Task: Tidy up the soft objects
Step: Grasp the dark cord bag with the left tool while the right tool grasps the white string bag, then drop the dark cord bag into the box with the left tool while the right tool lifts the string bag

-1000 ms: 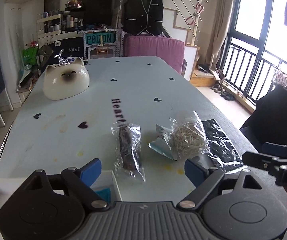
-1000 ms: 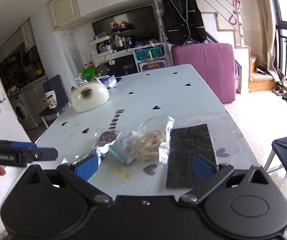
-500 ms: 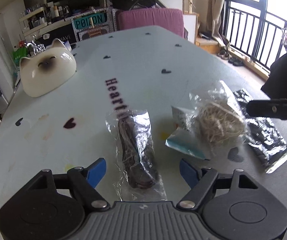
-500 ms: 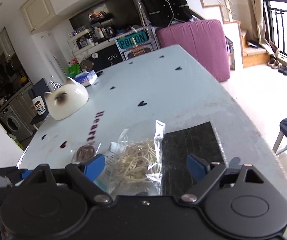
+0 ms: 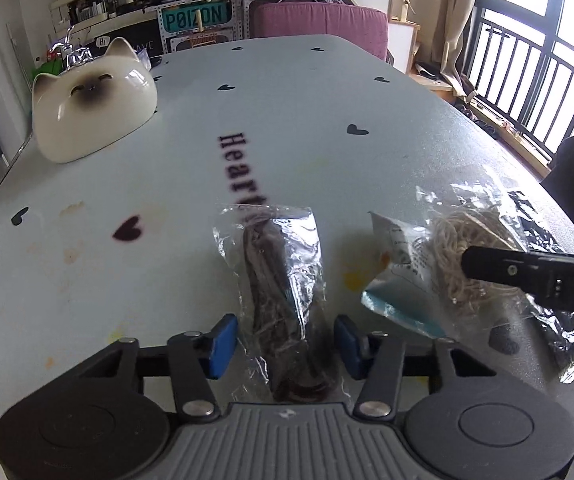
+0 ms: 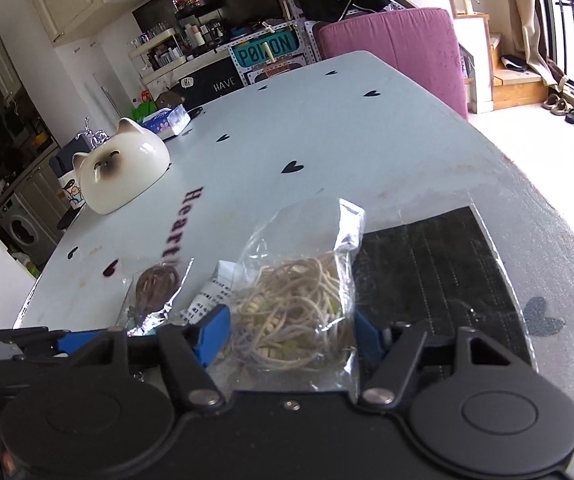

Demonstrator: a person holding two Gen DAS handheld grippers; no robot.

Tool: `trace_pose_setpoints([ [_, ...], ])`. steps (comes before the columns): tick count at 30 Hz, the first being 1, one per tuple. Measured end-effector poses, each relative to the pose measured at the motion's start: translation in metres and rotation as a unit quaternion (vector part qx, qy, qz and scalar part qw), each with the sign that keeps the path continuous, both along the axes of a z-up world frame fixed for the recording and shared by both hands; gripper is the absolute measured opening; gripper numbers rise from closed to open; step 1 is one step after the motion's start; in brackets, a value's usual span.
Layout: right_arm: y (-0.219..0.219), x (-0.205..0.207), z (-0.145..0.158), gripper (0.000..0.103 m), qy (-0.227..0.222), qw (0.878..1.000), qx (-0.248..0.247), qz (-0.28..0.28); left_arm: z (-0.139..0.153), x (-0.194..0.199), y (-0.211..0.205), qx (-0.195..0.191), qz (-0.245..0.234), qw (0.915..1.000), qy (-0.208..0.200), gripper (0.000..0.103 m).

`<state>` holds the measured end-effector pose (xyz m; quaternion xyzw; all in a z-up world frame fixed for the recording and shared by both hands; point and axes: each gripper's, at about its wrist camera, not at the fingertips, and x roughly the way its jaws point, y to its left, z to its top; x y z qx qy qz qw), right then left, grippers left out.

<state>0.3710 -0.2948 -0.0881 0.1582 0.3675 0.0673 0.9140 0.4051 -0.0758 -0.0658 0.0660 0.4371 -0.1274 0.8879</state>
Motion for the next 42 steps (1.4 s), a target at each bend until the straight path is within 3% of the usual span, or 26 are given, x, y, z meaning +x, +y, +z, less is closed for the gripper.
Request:
trace_pose_setpoints([
  [1, 0.002, -0.001, 0.0, 0.054, -0.002, 1.0, -0.005, 0.002, 0.0, -0.001, -0.001, -0.001, -0.002, 1.0, 0.0, 0.041],
  [4, 0.003, -0.006, 0.002, 0.043, -0.009, 1.0, -0.011, 0.004, 0.002, -0.005, -0.004, -0.003, -0.007, 1.0, -0.002, 0.031],
  [10, 0.002, -0.024, 0.009, 0.033, -0.017, 1.0, -0.013, 0.017, 0.012, -0.022, 0.001, -0.027, -0.003, 0.9996, -0.006, 0.027],
  [31, 0.005, -0.131, 0.071, 0.032, -0.088, 0.995, 0.009, 0.04, 0.104, -0.13, 0.052, -0.125, -0.006, 0.9892, -0.078, 0.027],
  [42, 0.017, -0.164, 0.087, 0.032, -0.104, 0.993, 0.02, 0.054, 0.118, -0.181, 0.088, -0.118, 0.006, 0.9884, -0.096, 0.027],
])
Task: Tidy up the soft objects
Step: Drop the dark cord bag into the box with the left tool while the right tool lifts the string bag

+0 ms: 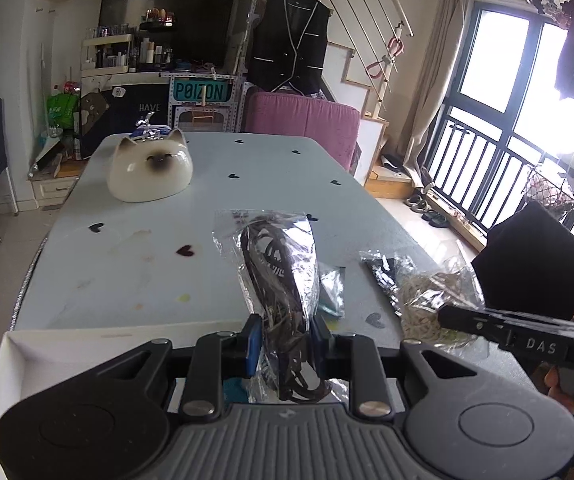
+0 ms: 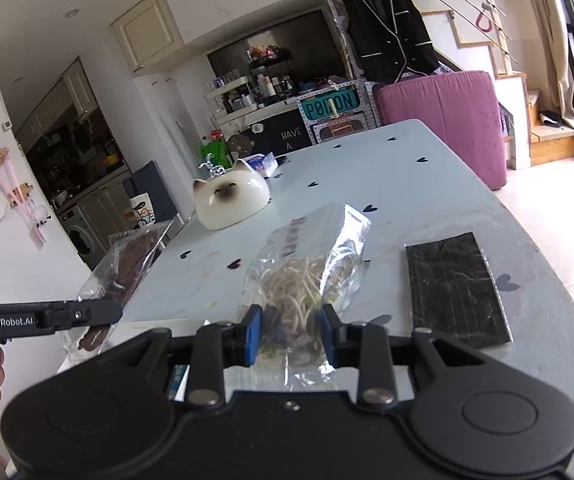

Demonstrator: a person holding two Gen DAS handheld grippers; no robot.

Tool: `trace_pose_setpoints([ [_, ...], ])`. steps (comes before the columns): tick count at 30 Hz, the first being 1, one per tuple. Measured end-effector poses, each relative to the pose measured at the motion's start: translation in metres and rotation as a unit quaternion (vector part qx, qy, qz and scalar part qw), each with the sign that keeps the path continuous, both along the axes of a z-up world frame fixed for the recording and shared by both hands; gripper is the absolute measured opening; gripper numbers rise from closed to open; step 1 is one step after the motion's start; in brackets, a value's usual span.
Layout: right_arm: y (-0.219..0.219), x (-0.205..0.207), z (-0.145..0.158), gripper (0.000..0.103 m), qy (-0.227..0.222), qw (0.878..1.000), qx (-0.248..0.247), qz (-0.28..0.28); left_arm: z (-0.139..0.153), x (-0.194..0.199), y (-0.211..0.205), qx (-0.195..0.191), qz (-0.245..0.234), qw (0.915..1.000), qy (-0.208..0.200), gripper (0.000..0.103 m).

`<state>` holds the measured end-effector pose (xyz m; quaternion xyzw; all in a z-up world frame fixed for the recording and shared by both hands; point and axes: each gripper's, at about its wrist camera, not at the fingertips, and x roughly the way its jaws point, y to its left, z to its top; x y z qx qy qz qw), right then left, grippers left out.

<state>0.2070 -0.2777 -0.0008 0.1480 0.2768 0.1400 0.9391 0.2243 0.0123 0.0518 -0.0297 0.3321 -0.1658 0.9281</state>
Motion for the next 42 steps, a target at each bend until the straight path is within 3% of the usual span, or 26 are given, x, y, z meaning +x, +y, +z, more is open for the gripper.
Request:
trace_pose_setpoints([
  [15, 0.034, -0.021, 0.003, 0.032, -0.001, 0.999, -0.002, 0.038, -0.04, -0.023, 0.061, 0.03, 0.044, 0.9975, 0.047, 0.027],
  [22, 0.05, -0.022, 0.001, 0.032, 0.003, 0.999, 0.0, 0.053, -0.074, -0.034, 0.069, 0.043, 0.048, 0.994, 0.089, 0.027],
  [30, 0.074, -0.021, 0.003, 0.032, 0.004, 0.997, -0.003, 0.073, -0.101, -0.038, 0.068, 0.029, 0.053, 0.9912, 0.117, 0.027],
  [42, 0.105, -0.012, 0.0, 0.032, 0.018, 0.995, 0.002, 0.098, -0.088, -0.051, 0.08, 0.004, 0.058, 0.9945, 0.087, 0.041],
])
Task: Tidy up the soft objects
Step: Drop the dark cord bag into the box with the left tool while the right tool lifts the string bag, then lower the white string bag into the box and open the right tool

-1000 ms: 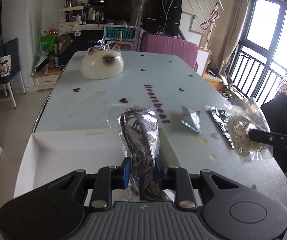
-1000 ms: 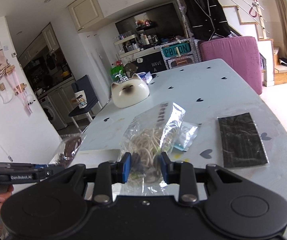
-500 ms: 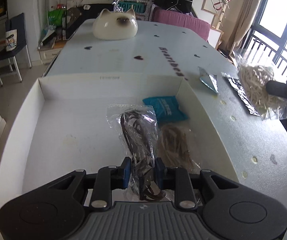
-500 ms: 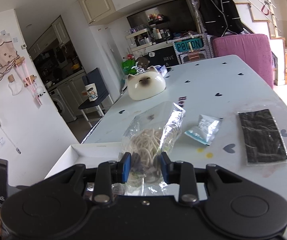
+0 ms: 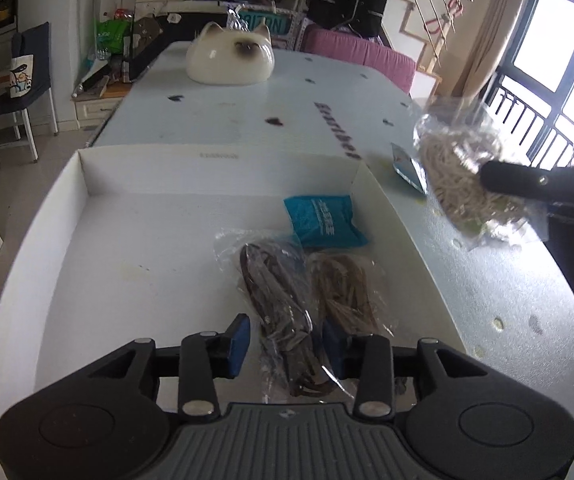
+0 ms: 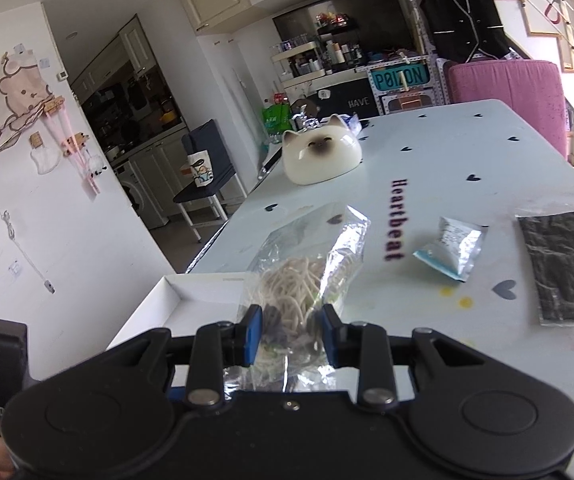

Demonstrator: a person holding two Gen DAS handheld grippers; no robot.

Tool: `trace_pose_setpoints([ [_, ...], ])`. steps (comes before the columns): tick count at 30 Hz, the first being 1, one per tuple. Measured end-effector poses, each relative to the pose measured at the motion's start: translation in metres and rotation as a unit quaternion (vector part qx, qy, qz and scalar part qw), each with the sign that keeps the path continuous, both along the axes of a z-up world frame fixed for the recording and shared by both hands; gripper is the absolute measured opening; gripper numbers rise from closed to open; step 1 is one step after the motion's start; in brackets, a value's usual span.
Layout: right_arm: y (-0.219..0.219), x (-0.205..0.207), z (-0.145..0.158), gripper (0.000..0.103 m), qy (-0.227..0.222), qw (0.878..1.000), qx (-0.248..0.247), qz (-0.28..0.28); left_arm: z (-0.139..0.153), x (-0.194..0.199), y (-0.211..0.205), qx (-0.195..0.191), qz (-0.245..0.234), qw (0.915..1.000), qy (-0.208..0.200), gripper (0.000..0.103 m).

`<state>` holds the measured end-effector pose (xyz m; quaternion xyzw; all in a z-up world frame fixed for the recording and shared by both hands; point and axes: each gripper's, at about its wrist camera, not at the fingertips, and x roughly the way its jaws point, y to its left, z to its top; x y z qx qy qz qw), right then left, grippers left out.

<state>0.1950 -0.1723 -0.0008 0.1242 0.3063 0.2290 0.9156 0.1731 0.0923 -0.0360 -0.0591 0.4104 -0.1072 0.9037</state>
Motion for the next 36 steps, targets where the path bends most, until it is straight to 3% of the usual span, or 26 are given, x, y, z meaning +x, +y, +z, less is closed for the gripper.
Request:
trace_pose_setpoints([
  [3, 0.011, 0.005, 0.0, 0.032, 0.005, 1.0, 0.005, 0.008, 0.009, -0.009, 0.005, -0.009, 0.005, 0.9996, -0.028, 0.039],
  [6, 0.027, 0.01, 0.001, 0.032, 0.004, 1.0, 0.001, 0.015, 0.013, -0.013, 0.003, -0.02, -0.011, 0.999, -0.038, 0.02],
  [9, 0.042, 0.019, 0.001, 0.032, 0.011, 1.0, 0.008, 0.025, 0.011, -0.012, -0.003, -0.023, -0.037, 0.9982, -0.042, 0.018],
  [11, 0.052, 0.024, 0.001, 0.032, 0.017, 0.999, 0.013, 0.032, 0.004, -0.01, -0.008, 0.0, -0.045, 0.9983, -0.036, 0.015],
  [15, 0.075, 0.033, 0.0, 0.032, 0.028, 0.998, 0.018, 0.048, -0.014, -0.004, -0.007, 0.029, -0.056, 0.9979, -0.014, 0.016],
  [20, 0.103, 0.047, -0.006, 0.032, 0.053, 0.996, 0.02, 0.066, 0.001, -0.014, 0.017, -0.013, -0.052, 0.9978, -0.038, 0.016],
  [27, 0.147, 0.063, -0.024, 0.032, 0.095, 0.991, 0.017, 0.094, 0.016, -0.032, 0.048, -0.018, -0.036, 0.9983, -0.043, 0.02],
  [32, 0.185, 0.075, -0.031, 0.033, 0.107, 0.979, -0.055, 0.162, 0.013, -0.041, 0.063, -0.025, -0.034, 0.9984, -0.037, 0.021],
  [36, 0.22, 0.074, -0.029, 0.034, 0.075, 0.958, -0.147, 0.234, 0.01, -0.039, 0.071, -0.031, -0.03, 0.9985, -0.034, 0.021],
])
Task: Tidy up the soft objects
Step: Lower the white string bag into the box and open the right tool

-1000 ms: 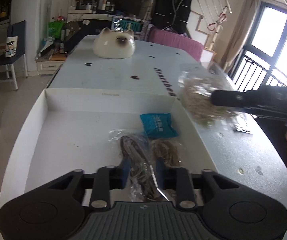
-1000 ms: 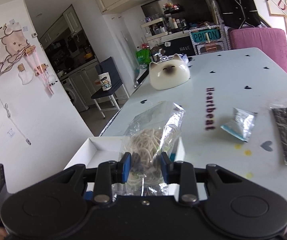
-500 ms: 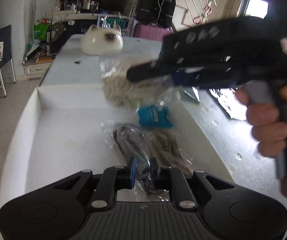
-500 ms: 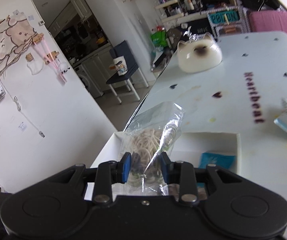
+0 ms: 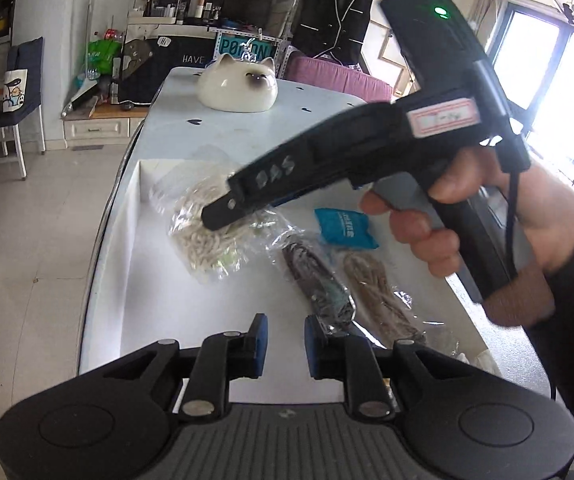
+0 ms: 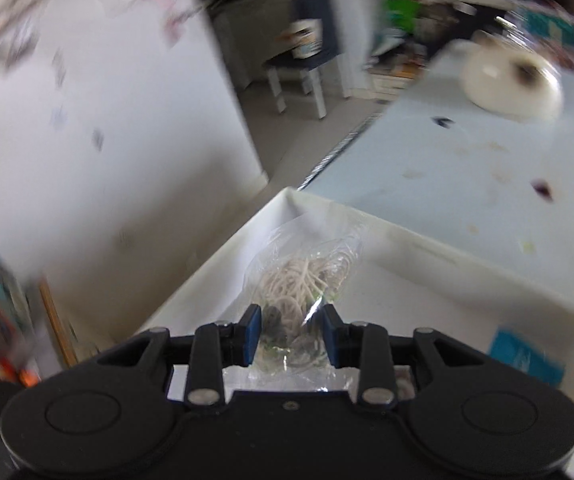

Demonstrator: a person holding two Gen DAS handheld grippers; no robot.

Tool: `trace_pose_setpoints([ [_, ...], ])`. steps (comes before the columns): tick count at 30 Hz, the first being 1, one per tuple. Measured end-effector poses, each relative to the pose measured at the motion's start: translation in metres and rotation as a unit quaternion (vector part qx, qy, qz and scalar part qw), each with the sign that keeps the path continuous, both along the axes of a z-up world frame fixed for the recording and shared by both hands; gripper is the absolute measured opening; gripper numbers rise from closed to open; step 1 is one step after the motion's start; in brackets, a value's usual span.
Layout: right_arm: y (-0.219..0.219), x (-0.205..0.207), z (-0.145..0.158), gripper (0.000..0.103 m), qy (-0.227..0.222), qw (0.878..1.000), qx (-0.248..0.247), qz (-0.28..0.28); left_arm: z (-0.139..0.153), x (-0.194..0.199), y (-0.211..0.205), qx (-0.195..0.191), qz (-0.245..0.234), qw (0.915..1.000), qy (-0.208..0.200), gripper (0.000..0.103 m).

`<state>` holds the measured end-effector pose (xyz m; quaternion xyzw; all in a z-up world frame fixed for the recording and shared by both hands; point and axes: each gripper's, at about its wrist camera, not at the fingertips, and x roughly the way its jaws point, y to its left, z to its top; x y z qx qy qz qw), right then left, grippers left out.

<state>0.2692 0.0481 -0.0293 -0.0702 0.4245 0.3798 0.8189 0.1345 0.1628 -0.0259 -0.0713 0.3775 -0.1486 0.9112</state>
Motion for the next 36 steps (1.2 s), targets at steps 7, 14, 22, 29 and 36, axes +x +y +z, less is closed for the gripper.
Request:
trace_pose_setpoints([
  [7, 0.007, 0.0, 0.0, 0.057, -0.093, 0.992, -0.073, -0.035, -0.001, 0.004, 0.006, -0.005, 0.003, 1.0, 0.003, 0.027],
  [14, -0.017, 0.015, 0.009, 0.044, -0.052, 0.995, -0.015, -0.089, -0.001, 0.021, 0.014, -0.014, 0.023, 0.9995, 0.015, 0.027],
  [22, -0.023, 0.043, -0.003, 0.013, 0.011, 0.986, 0.036, -0.16, -0.016, 0.071, 0.031, -0.02, 0.096, 0.9936, 0.055, 0.026],
  [29, -0.01, 0.049, -0.021, 0.011, 0.041, 0.989, 0.033, -0.14, -0.021, 0.077, 0.016, -0.006, 0.052, 0.9963, 0.068, 0.025],
  [36, -0.017, 0.042, -0.013, 0.012, 0.019, 0.987, 0.062, -0.144, -0.015, 0.067, 0.011, -0.006, 0.028, 0.9978, 0.059, 0.024],
])
